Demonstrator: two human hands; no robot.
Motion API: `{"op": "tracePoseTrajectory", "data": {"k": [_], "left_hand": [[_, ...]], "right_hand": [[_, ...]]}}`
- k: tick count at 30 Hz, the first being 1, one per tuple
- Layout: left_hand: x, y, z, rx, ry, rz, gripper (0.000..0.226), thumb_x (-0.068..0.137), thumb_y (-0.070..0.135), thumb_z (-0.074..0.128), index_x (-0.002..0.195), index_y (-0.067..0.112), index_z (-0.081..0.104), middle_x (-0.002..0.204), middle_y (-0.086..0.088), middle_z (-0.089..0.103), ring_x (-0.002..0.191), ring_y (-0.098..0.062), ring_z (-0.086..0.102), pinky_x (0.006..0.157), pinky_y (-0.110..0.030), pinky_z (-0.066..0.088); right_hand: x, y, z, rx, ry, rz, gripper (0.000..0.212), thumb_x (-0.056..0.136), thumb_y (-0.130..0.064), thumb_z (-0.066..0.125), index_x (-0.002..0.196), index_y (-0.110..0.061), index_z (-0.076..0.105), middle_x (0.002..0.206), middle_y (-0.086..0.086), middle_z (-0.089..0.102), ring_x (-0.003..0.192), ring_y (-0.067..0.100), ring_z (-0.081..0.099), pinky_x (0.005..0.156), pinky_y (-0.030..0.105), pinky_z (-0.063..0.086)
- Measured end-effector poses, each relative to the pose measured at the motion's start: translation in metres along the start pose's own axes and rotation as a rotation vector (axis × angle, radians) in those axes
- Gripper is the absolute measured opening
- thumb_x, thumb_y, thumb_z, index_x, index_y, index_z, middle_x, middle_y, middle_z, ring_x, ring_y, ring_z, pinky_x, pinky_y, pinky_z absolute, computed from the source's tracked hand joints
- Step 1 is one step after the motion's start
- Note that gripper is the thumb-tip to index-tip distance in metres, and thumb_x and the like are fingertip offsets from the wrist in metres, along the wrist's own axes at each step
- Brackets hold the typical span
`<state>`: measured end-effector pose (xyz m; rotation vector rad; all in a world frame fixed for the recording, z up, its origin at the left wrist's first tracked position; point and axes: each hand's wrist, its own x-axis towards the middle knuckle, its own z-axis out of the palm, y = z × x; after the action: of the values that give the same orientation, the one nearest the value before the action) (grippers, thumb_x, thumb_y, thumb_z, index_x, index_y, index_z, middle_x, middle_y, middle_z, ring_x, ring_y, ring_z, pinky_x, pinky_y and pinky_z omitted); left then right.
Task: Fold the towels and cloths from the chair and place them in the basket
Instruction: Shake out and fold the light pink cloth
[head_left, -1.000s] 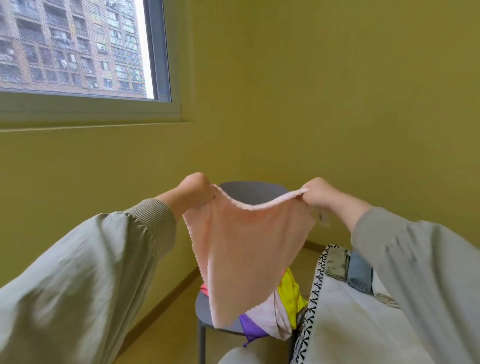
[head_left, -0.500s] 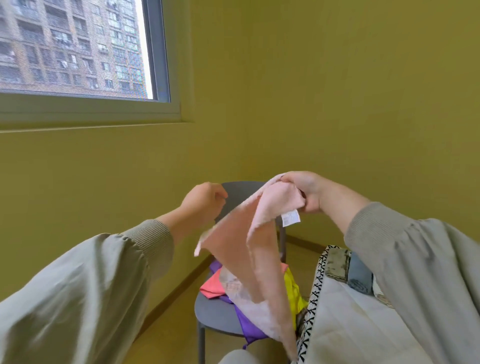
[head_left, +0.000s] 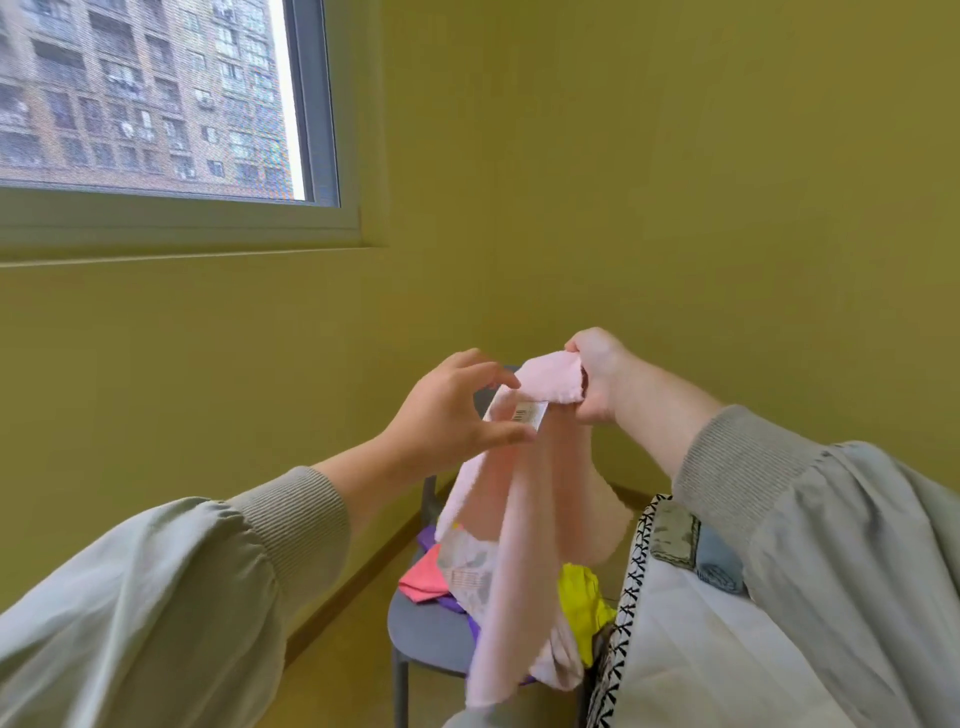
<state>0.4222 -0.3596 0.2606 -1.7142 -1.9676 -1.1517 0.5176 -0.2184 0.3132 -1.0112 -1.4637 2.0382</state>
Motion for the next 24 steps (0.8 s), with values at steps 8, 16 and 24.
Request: {"op": "tracePoseTrajectory", "data": {"k": [8, 16, 24], "left_hand": [[0.006, 0.005, 0.013, 0.078, 0.199, 0.038, 0.009, 0.080, 0.014, 0.065, 0.077, 0.009, 0.071, 0.086, -0.001, 0.064, 0.081, -0.019, 0.052, 0.069, -0.034, 0.046], [0.013, 0.003, -0.009, -0.472, -0.120, -0.608, 0.010, 0.087, 0.021, 0.067, 0.080, 0.015, 0.072, 0.079, -0.005, 0.061, 0.070, -0.014, 0.049, 0.067, -0.024, 0.043], [0.005, 0.005, 0.000, -0.726, -0.109, -0.744, 0.012, 0.088, 0.012, 0.066, 0.078, 0.005, 0.066, 0.062, -0.003, 0.067, 0.052, -0.009, 0.064, 0.054, -0.018, 0.054]], "right_hand": [[-0.001, 0.000, -0.001, -0.173, -0.039, -0.043, 0.020, 0.095, -0.011, 0.035, 0.095, -0.002, 0.054, 0.079, 0.014, 0.059, 0.069, 0.027, 0.059, 0.067, 0.041, 0.054], [-0.004, 0.002, -0.019, -0.710, -0.249, -0.317, 0.010, 0.090, -0.008, 0.059, 0.089, -0.006, 0.068, 0.075, 0.008, 0.067, 0.061, 0.015, 0.064, 0.069, 0.030, 0.056], [-0.008, 0.010, -0.022, -0.413, -0.515, -0.123, 0.020, 0.098, -0.011, 0.045, 0.096, -0.001, 0.063, 0.086, 0.011, 0.071, 0.077, 0.019, 0.070, 0.073, 0.028, 0.059]]}}
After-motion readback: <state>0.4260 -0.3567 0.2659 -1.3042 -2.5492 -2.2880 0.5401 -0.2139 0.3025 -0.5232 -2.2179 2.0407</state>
